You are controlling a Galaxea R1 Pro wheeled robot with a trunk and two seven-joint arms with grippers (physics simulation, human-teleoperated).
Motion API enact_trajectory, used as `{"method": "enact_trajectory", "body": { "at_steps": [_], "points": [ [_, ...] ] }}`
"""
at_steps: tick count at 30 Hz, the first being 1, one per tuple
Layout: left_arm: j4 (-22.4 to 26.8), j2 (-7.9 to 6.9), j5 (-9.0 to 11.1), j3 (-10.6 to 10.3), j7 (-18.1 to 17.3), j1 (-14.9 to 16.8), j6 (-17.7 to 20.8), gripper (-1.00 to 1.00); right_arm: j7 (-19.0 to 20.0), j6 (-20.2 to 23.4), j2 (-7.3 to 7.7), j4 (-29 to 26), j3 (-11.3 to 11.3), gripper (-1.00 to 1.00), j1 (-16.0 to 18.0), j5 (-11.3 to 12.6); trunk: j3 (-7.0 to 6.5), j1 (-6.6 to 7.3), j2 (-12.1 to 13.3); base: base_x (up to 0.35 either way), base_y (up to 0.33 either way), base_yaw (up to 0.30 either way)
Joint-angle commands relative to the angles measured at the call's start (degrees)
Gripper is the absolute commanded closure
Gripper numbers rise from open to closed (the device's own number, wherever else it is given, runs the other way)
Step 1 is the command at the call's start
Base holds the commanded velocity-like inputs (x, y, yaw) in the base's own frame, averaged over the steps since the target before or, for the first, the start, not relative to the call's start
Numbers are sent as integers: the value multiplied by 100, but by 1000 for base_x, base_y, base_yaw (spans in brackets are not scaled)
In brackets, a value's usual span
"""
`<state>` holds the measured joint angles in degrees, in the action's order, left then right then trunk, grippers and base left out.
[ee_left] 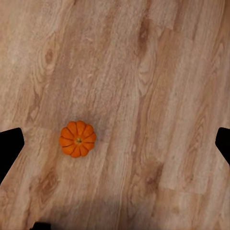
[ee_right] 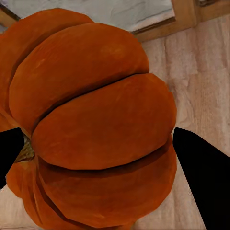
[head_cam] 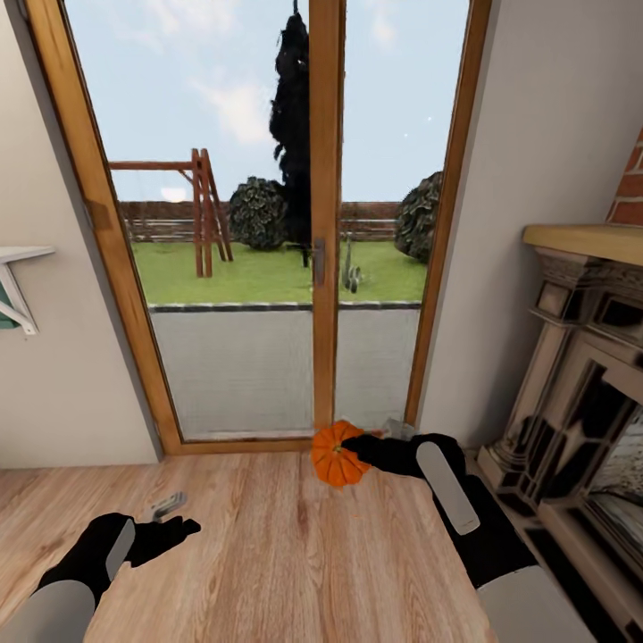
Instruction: Place each of the two pumpkins and all three candles from the living room inside a cabinet in the living room (use any cabinet), then make sure every cabinet is closed, and position the cauldron so it is next to a table in the living room.
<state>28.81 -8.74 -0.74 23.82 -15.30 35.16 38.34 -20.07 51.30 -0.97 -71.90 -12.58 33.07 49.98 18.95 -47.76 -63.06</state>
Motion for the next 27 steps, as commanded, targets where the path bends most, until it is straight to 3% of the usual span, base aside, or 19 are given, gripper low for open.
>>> {"method": "enact_trajectory", "body": {
  "at_steps": [1, 6, 27],
  "points": [
    [-5, 6, 2, 0, 0, 0, 0, -100, -32, 26, 1, -151, -125, 100, -1, -46, 19, -23, -41, 0, 0, 0],
    [-21, 24, 7, -5, 8, 0, -2, -100, -33, 57, 6, -414, -368, 100, -2, -38, 108, -133, -242, 0, 0, 0],
    [-24, 20, 21, -9, -3, 0, 7, -100, -12, 17, 6, -309, -376, 100, -3, -49, 485, -594, -1084, 0, 0, 0]
  ]
}}
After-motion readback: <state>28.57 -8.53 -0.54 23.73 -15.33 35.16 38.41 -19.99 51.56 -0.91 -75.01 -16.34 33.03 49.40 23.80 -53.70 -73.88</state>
